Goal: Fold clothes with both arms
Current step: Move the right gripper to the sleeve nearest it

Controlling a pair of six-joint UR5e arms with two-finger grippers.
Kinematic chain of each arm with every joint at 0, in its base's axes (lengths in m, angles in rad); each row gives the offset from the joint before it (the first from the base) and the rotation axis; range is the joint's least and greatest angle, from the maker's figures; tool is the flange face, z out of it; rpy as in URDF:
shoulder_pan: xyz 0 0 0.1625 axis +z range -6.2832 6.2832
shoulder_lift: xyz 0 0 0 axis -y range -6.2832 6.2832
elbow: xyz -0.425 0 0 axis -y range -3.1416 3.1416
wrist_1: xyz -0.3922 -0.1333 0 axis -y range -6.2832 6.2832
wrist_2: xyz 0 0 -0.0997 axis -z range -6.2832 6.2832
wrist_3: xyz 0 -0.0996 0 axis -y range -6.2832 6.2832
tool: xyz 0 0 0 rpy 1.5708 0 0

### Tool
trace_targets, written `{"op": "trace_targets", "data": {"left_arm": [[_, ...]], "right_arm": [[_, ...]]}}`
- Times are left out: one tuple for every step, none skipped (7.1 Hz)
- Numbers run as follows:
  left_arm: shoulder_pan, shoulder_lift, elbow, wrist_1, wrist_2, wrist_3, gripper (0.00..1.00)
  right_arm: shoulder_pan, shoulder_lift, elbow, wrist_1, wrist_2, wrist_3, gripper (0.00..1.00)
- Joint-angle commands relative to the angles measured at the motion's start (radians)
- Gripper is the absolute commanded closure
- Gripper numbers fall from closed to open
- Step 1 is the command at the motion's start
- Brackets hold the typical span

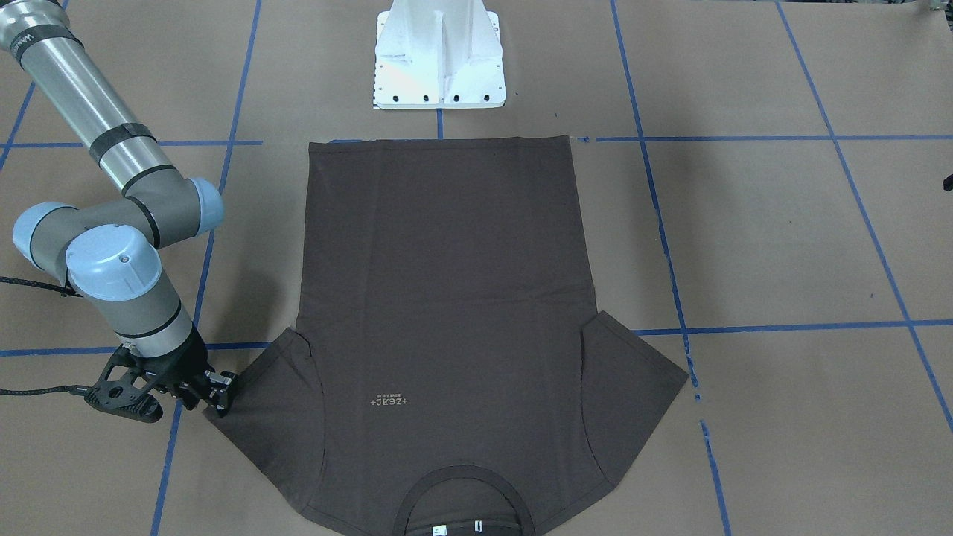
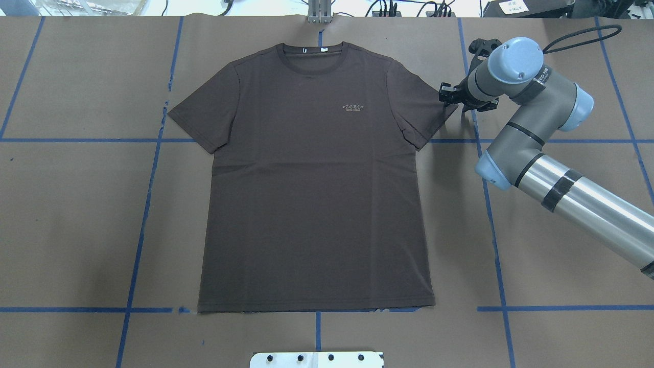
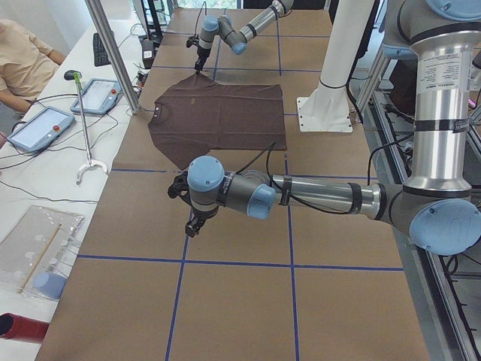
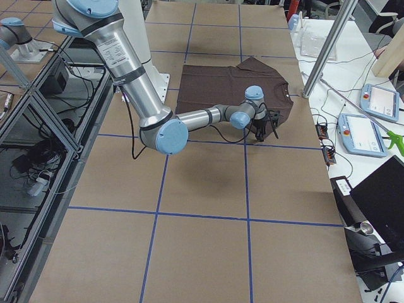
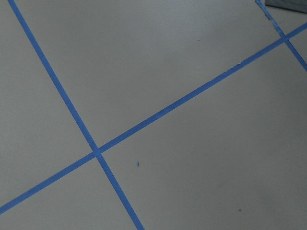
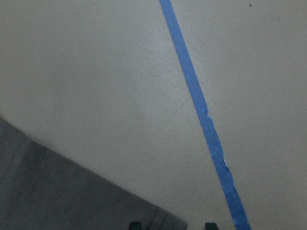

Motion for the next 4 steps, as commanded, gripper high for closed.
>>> {"op": "trace_targets", "data": {"left_arm": [[-0.001, 0.0, -0.001, 0.0, 0.0, 0.0, 0.0], [0.0, 0.0, -0.006, 0.0, 0.0, 0.0, 0.0], [-0.001, 0.0, -0.007, 0.0, 0.0, 0.0, 0.0], [-0.002, 0.0, -0.009, 0.0, -0.002, 0.0, 0.0]], "right_arm": [[0.002, 0.002, -0.013, 0.0, 0.0, 0.0, 0.51], [0.002, 0.001, -0.017, 0.0, 0.0, 0.002, 0.53], [0.002, 0.002, -0.017, 0.0, 0.0, 0.005, 0.73], [0.004, 0.002, -0.017, 0.0, 0.002, 0.006, 1.0]]}}
